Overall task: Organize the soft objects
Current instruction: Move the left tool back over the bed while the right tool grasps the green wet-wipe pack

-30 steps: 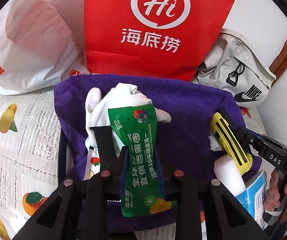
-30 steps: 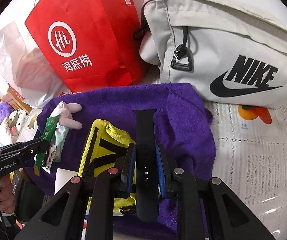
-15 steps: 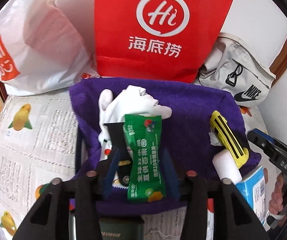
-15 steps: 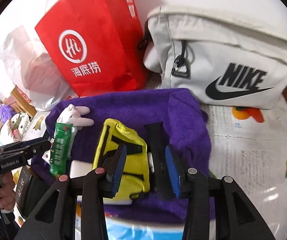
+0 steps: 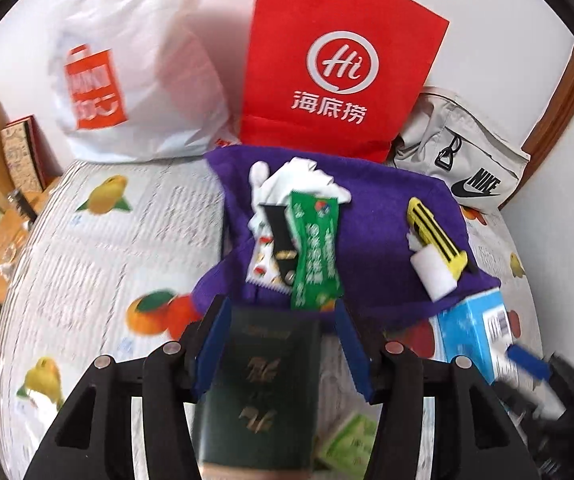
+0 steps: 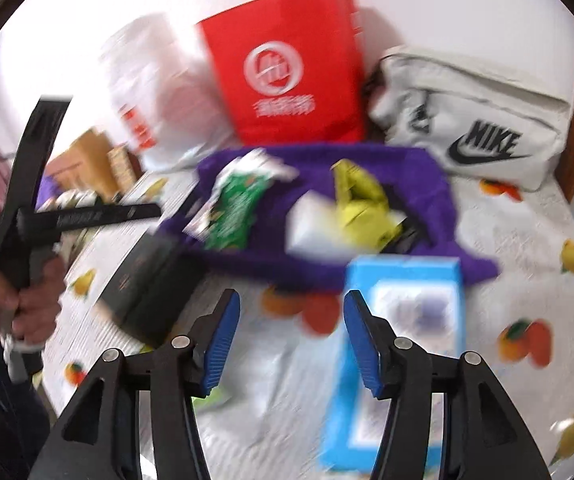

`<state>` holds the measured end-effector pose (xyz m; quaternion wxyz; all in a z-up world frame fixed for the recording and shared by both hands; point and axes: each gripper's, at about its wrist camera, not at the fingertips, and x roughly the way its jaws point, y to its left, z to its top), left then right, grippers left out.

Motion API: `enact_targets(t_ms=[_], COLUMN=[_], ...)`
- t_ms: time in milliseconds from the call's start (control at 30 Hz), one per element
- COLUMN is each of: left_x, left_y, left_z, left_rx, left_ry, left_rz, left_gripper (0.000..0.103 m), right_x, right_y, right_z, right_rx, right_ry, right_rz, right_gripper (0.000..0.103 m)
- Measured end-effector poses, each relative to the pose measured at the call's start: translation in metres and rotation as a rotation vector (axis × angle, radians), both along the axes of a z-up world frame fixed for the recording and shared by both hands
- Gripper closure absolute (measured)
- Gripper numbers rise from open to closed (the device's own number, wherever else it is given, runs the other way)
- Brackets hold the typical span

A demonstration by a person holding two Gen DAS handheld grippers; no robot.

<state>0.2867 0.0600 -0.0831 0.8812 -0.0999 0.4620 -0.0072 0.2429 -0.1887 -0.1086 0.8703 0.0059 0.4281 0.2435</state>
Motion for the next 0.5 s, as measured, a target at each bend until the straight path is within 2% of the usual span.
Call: enact_targets(t_ms=[67,300,500], left_x=[-0.013,-0.053,-0.076], left_y=[0.006,0.026,0.040], left_z=[0.000,-0.009,-0.018], left_rx=[-0.003,-0.021,-0.039], left_ry=[-0.002,0.004,0.024], left_rz=[0.010,0.023,0.026], left_gripper=[0.050,0.049,0.049], right_x=[-0.015,-0.045,-0.045], right_y=[0.014,0.063,0.084], right_z=[-0.008,-0.038,-0.058], right_rx=[-0.003,-0.055,-0.108], right_ry=[0.011,0.028,0.011], right_rz=[0.044,0.162,0.163], right_gripper=[0.042,0.039,0.029])
